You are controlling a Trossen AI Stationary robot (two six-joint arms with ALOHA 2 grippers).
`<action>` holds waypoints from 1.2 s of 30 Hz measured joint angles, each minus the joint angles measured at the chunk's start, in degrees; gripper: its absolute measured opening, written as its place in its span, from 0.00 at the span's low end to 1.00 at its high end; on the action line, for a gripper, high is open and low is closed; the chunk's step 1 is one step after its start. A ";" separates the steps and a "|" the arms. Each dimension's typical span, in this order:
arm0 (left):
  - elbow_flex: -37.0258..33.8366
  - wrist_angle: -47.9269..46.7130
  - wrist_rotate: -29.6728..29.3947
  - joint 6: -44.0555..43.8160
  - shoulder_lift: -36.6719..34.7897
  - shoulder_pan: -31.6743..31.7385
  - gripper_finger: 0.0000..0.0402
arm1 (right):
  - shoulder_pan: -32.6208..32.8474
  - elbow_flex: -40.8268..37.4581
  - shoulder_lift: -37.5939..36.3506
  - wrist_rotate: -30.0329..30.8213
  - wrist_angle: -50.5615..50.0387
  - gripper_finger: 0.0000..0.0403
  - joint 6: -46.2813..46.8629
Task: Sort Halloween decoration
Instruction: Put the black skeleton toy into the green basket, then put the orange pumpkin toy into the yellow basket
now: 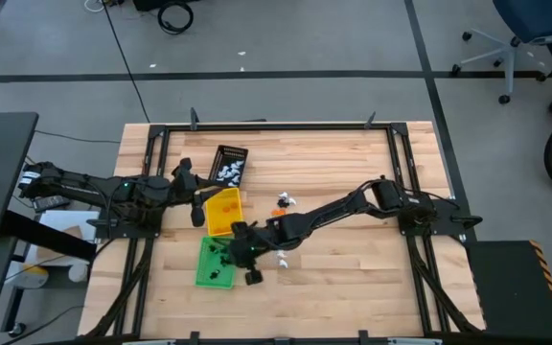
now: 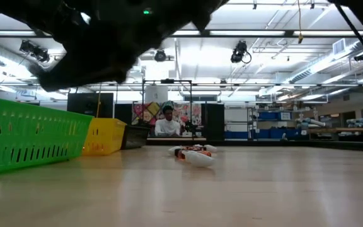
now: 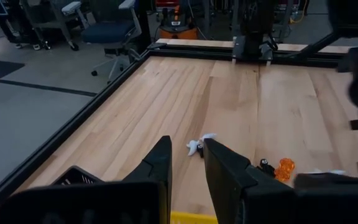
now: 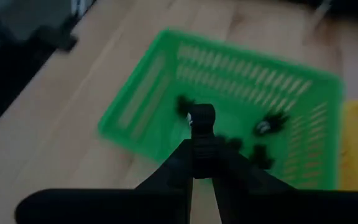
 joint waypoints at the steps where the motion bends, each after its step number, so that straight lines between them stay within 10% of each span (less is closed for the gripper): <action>1: 0.01 0.08 0.00 0.01 -0.02 0.00 0.17 | -0.37 0.10 0.45 0.02 2.39 0.13 0.04; 20: -0.01 0.13 0.00 0.16 0.00 -0.02 0.17 | -2.63 0.04 1.98 -1.60 4.93 0.38 1.71; 36: 0.00 0.04 0.00 0.16 0.00 -0.50 0.17 | -1.44 0.04 -5.84 12.18 -28.42 0.41 9.26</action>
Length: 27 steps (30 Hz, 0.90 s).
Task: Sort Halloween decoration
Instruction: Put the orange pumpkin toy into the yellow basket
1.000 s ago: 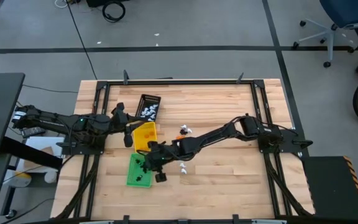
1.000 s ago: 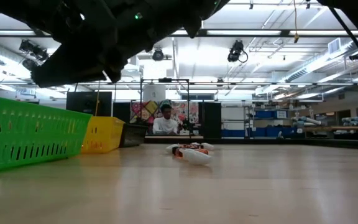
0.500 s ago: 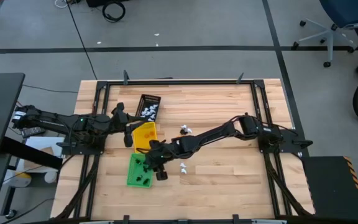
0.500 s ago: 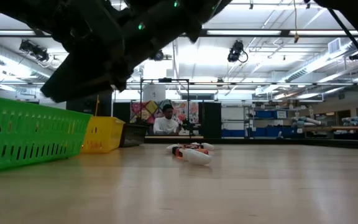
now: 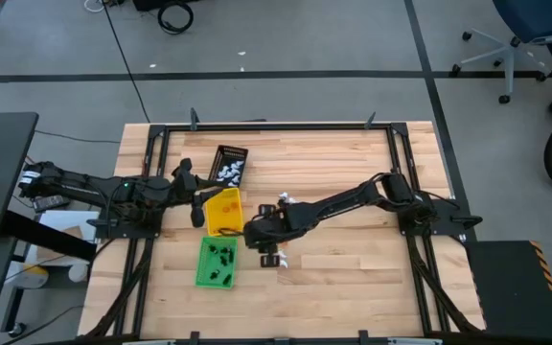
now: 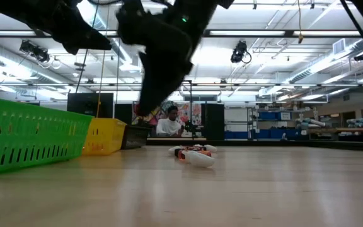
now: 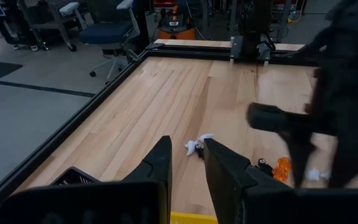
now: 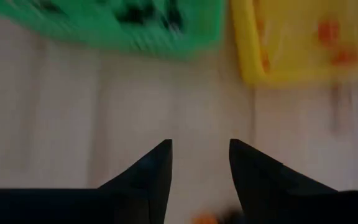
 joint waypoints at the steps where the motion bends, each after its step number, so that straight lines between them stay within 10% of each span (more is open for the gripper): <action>1: -0.01 0.01 0.00 0.00 0.00 0.00 0.17 | -0.21 0.00 0.00 -0.02 -1.91 0.41 0.90; 10: 0.00 0.01 0.00 0.00 0.00 0.00 0.17 | -0.43 -0.39 0.07 -0.48 -18.89 0.48 6.39; 27: 0.00 0.03 0.00 -0.15 0.00 0.00 0.17 | 0.08 -7.70 0.26 -3.67 -11.67 0.48 6.82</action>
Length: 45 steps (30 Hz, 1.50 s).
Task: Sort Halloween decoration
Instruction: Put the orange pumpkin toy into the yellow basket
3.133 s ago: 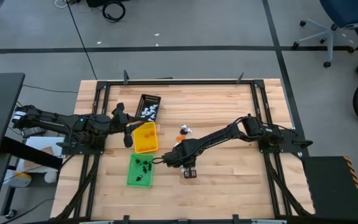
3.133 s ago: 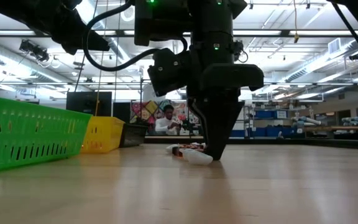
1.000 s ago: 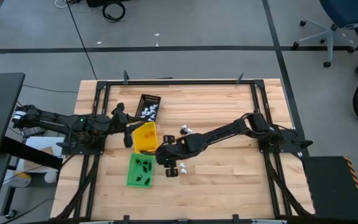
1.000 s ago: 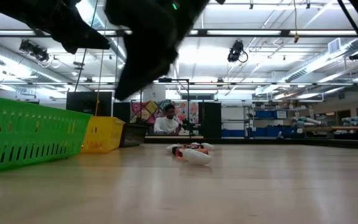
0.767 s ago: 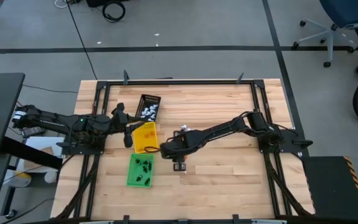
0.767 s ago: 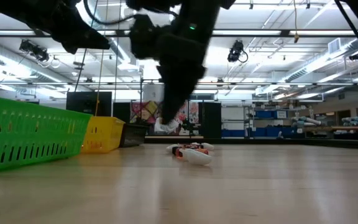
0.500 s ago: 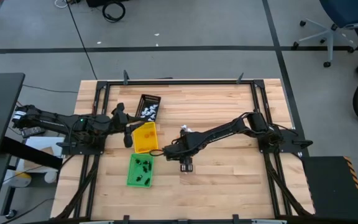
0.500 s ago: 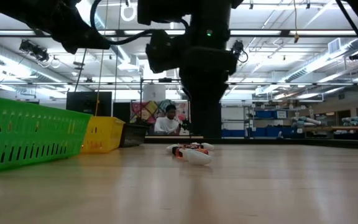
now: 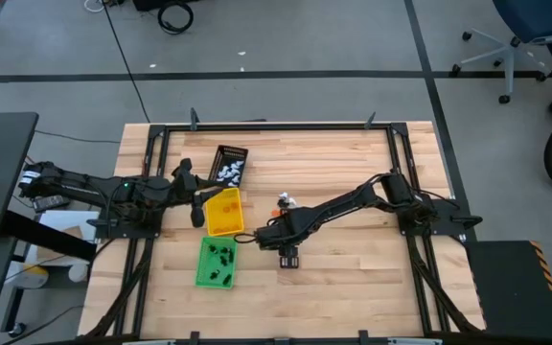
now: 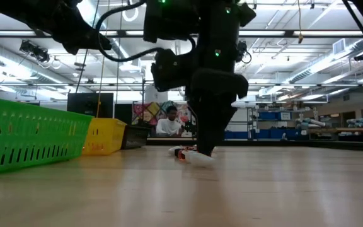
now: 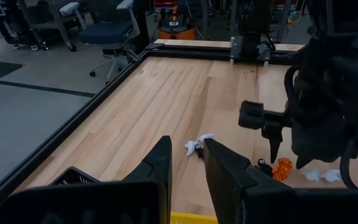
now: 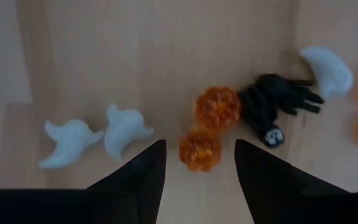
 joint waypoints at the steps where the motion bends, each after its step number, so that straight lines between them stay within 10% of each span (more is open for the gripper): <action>1: -0.01 0.00 0.01 0.00 0.00 0.00 0.17 | 0.01 -0.70 0.00 -0.01 0.81 0.48 0.00; 18: 0.00 0.03 0.01 -0.10 0.00 0.00 0.17 | 0.06 -2.53 -0.26 1.31 1.72 0.23 -1.09; 33: -0.01 0.02 0.00 0.93 0.00 0.59 0.17 | -0.69 2.30 -2.47 4.31 -0.40 0.24 -4.63; 45: -0.01 0.12 0.00 -1.95 0.00 0.44 0.17 | -1.67 3.75 -2.25 6.36 28.69 0.25 -14.97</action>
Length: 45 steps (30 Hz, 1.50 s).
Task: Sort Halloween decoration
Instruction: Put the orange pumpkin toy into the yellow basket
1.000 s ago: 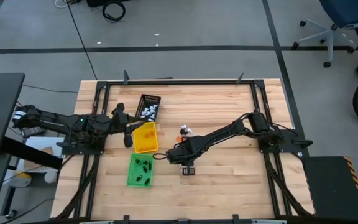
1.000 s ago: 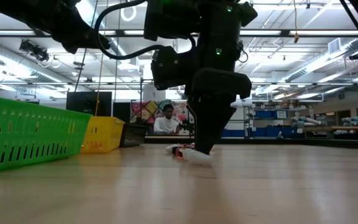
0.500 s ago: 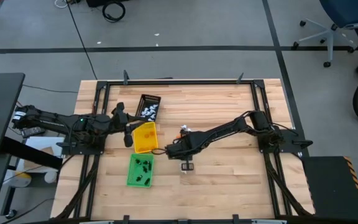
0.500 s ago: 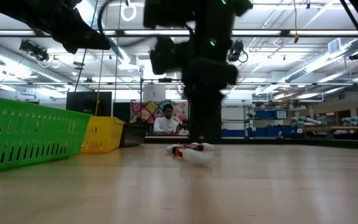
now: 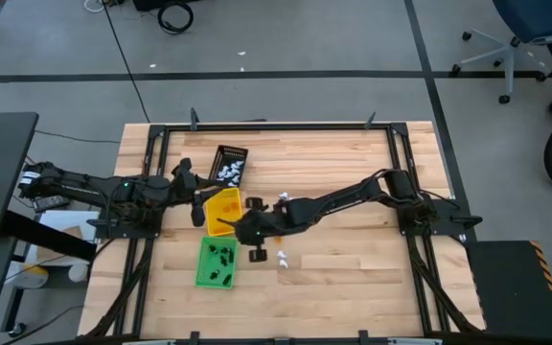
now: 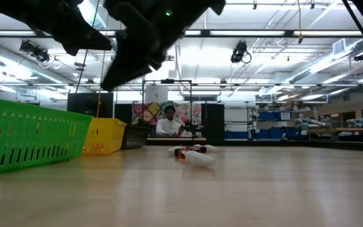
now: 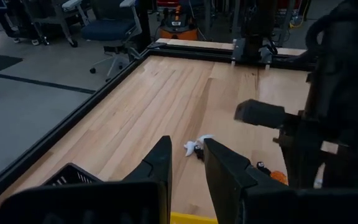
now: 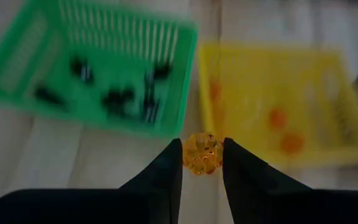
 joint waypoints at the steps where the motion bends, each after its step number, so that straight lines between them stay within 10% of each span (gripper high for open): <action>1: 0.00 0.29 0.02 0.04 0.02 0.00 0.17 | -0.36 0.02 0.00 -0.02 2.32 0.25 -1.27; 21: 0.00 -0.55 0.01 0.45 0.02 0.00 0.17 | -7.39 -0.44 5.03 -4.18 16.55 0.47 -2.29; 28: 0.00 -1.50 0.01 1.98 0.00 0.00 0.17 | -6.98 -0.41 0.08 8.19 -2.81 0.49 0.06; 45: 0.00 -1.08 0.01 2.06 0.00 0.00 0.17 | -6.97 -5.26 -2.03 3.46 -18.12 0.48 5.10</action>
